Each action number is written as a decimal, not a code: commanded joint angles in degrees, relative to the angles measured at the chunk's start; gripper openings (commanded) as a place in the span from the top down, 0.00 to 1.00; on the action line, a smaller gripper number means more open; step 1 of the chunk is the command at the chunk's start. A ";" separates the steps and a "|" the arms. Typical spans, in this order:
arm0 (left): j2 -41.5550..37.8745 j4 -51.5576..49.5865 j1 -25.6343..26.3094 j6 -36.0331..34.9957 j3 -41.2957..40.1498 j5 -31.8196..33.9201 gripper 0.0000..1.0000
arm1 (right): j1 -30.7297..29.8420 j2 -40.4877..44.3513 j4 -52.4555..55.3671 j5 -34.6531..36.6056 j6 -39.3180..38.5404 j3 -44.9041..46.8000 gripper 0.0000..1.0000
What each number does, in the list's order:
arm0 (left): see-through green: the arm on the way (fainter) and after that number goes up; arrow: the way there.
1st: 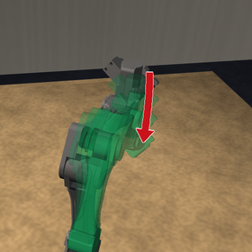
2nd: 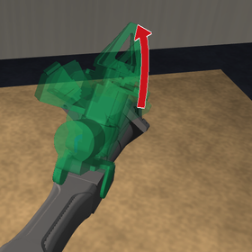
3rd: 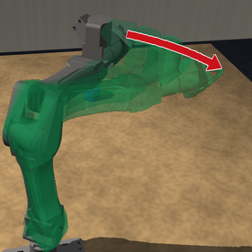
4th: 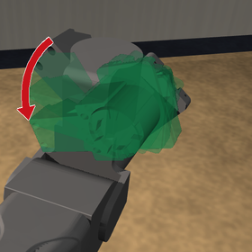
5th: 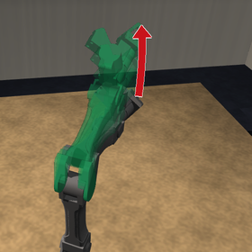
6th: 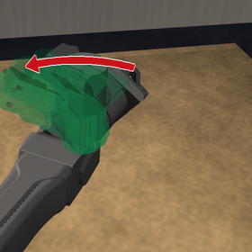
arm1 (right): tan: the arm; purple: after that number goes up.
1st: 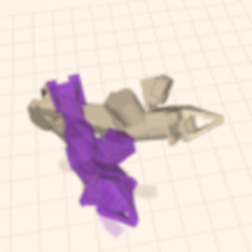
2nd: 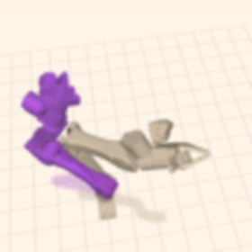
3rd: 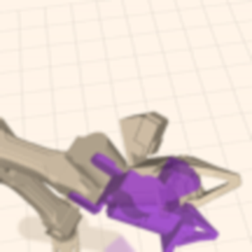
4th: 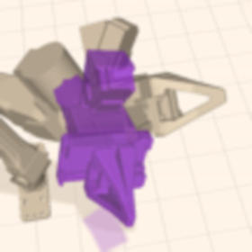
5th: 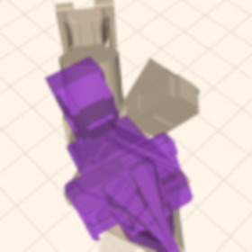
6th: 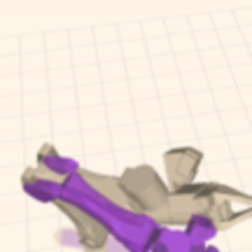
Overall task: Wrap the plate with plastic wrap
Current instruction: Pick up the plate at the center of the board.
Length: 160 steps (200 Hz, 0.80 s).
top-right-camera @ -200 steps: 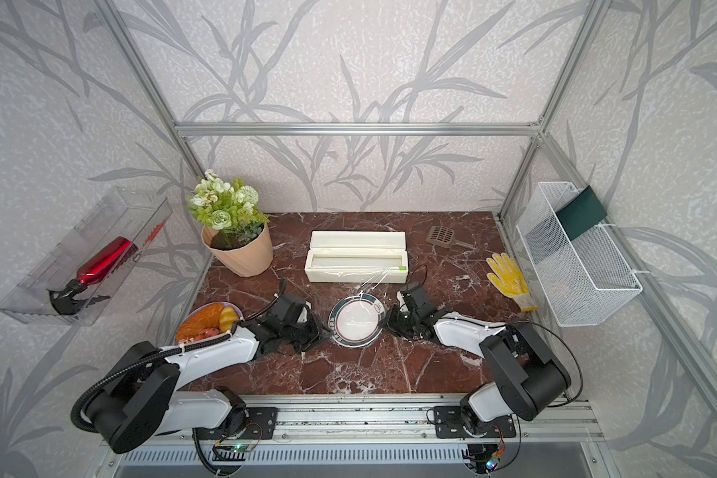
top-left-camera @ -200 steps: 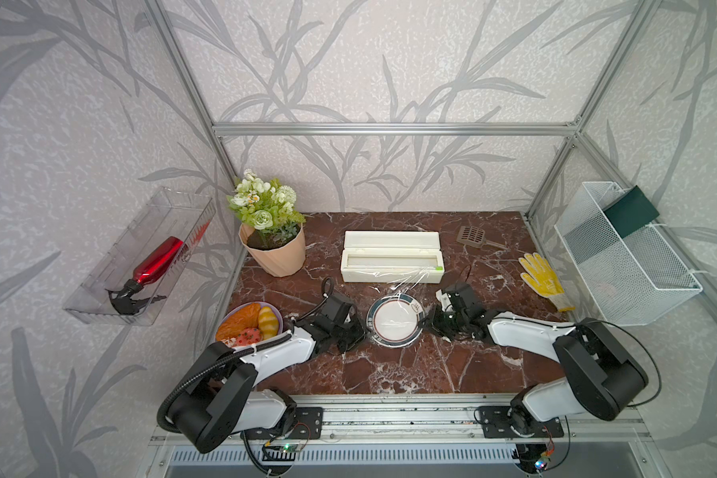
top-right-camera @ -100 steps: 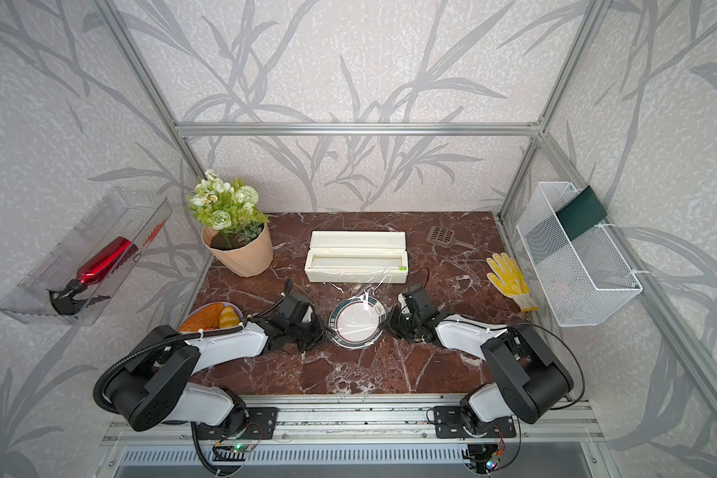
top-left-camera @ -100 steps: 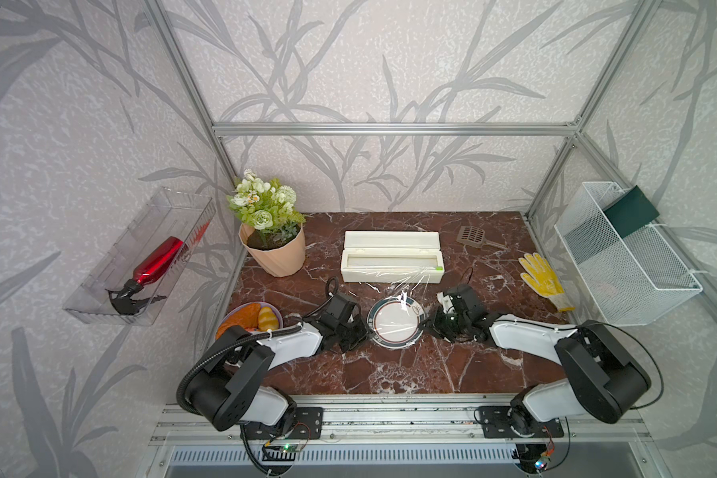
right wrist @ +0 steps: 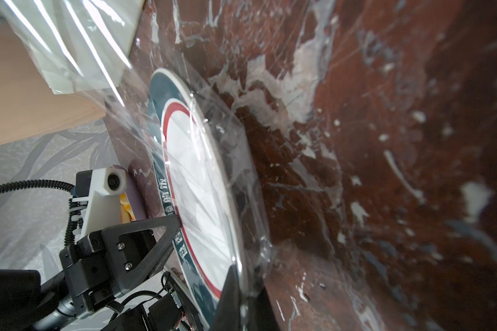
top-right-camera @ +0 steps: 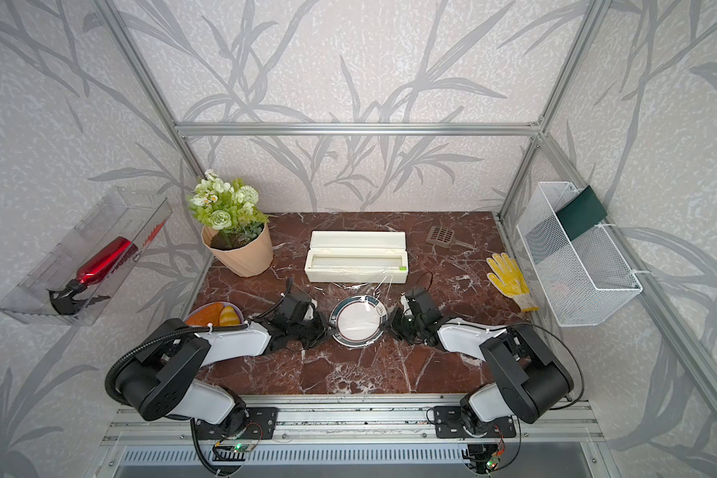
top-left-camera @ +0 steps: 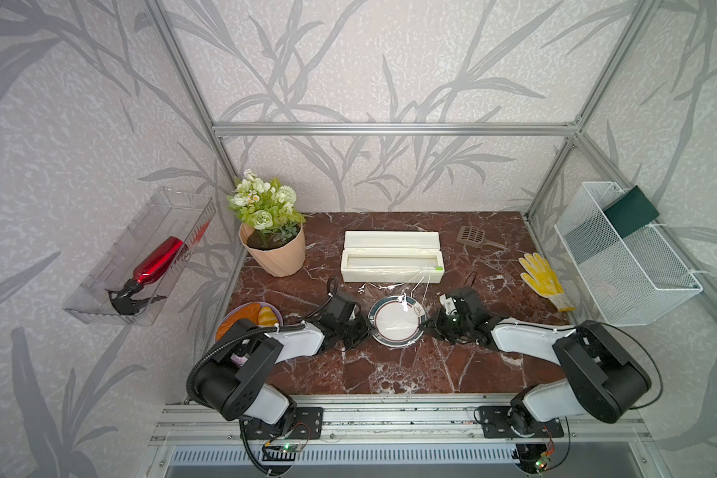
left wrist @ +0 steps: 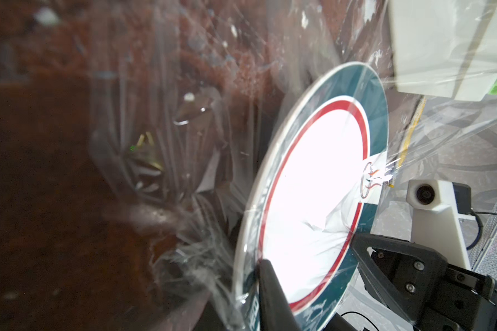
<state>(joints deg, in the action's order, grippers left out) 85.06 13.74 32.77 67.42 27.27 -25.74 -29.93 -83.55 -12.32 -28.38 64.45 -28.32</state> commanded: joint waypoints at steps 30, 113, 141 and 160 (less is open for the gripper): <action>-5.86 5.57 0.28 0.19 -1.05 -2.06 0.99 | -0.35 1.22 -3.36 -3.17 0.56 -0.20 1.00; -22.27 -3.62 0.87 0.86 -5.53 0.58 1.00 | -2.09 11.23 6.41 -0.02 -1.64 -0.73 1.00; -27.32 -10.98 0.95 0.31 -4.61 2.20 1.00 | -4.38 12.20 7.28 1.54 -1.18 -1.08 1.00; -30.32 -16.36 0.92 0.25 -3.77 4.61 1.00 | -5.25 11.58 7.57 2.10 -1.16 -1.65 1.00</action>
<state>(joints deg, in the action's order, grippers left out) 58.43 4.27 33.06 69.21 21.91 -23.20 -33.69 -71.72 -8.23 -28.34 64.99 -28.45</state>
